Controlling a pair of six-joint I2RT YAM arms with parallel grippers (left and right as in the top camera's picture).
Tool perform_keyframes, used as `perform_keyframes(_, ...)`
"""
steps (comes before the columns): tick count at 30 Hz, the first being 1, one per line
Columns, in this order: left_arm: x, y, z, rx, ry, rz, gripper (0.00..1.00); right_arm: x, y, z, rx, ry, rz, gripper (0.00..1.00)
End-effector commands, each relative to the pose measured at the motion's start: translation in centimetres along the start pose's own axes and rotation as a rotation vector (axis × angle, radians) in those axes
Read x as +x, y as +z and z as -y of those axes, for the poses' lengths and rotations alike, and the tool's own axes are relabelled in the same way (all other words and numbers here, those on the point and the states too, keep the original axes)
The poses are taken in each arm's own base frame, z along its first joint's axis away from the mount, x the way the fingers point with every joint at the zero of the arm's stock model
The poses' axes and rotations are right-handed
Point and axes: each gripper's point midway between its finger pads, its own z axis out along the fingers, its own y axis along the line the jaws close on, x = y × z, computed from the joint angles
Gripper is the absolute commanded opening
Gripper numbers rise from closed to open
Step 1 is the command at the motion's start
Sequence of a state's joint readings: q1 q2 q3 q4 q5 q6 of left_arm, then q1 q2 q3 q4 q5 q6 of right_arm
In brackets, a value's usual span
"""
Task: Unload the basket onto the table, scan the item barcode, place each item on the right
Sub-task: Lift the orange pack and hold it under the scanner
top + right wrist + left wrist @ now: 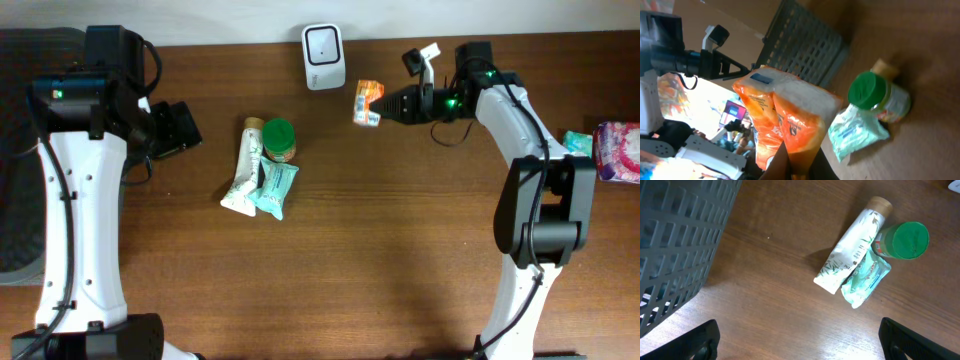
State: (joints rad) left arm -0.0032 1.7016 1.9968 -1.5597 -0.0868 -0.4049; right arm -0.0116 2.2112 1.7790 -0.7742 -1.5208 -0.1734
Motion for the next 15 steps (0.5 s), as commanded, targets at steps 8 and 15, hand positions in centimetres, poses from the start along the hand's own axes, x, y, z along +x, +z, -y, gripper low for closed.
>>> perform_keyframes(8,-0.1,-0.6,-0.4,-0.002,-0.013,0.02,0.99,-5.4,2.4,-8.2,-0.066,-0.201,-0.035,0.04)
perform_keyframes(15,-0.1,-0.6,-0.4,-0.002,-0.013,0.02,0.99,-5.1,3.2,-8.4,-0.077,-0.23,-0.048,0.04)
